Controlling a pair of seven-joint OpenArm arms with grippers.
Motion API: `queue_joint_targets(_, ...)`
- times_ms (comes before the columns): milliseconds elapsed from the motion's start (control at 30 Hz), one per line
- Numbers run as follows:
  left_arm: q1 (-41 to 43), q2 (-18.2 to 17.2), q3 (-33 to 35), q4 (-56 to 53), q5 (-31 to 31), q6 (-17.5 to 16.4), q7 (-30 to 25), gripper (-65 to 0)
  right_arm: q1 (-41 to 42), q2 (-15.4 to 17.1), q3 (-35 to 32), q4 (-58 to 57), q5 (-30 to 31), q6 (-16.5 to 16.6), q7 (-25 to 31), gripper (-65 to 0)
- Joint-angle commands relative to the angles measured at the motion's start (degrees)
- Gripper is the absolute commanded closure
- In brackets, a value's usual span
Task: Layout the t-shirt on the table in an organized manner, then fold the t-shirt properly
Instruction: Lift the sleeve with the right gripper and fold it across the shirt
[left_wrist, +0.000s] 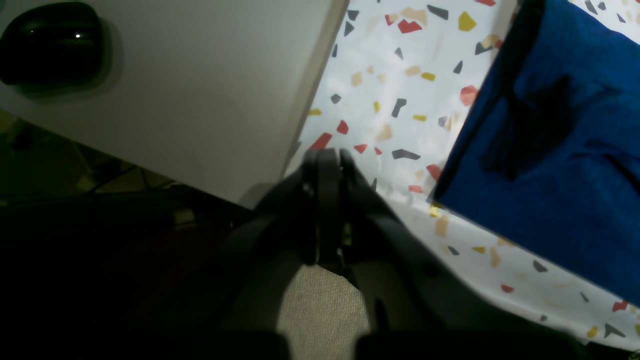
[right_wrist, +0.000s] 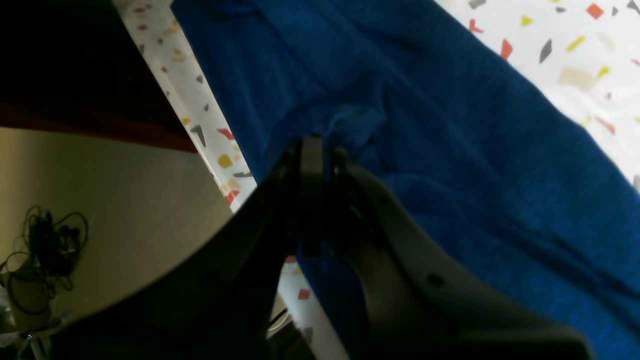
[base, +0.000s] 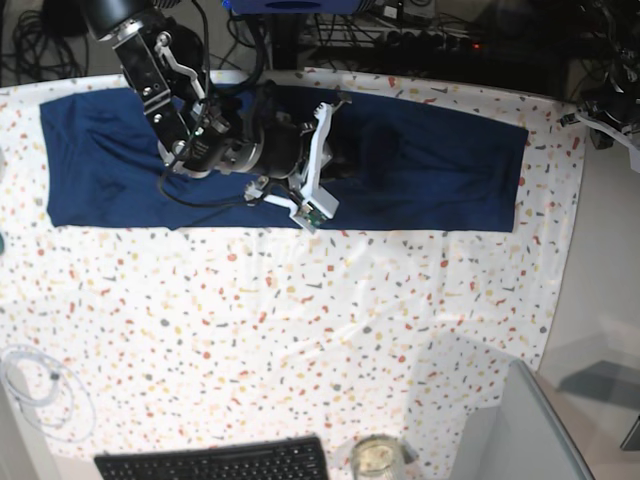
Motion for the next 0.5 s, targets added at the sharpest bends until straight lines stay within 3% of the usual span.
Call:
queue_joint_targets(0,0.2,-1.0,-0.4,0.9,-0.3,-0.1,-1.1,0.0,1.0,-0.6,-0.1,0.2,1.0,0.3,1.6,0.0)
queue_joint_targets(133,1.6,-1.0,-0.4,0.9,-0.3,-0.1,-1.0,0.0,3.0,-1.1,-0.3,-3.7,1.2,0.3,1.3,-0.5)
queue_joint_targets(200,2.5,-1.0,-0.4,0.8,-0.3,-0.1,-1.1,0.0,3.9,-2.0,-0.3,-5.9,1.2,0.3,1.2,-4.2)
queue_joint_targets(467,6.7,-1.2,-0.4,0.6,-0.3,-0.2,-1.2,0.0,4.2,-1.8,-0.4,-2.7,0.9,0.3,-0.7,-35.3)
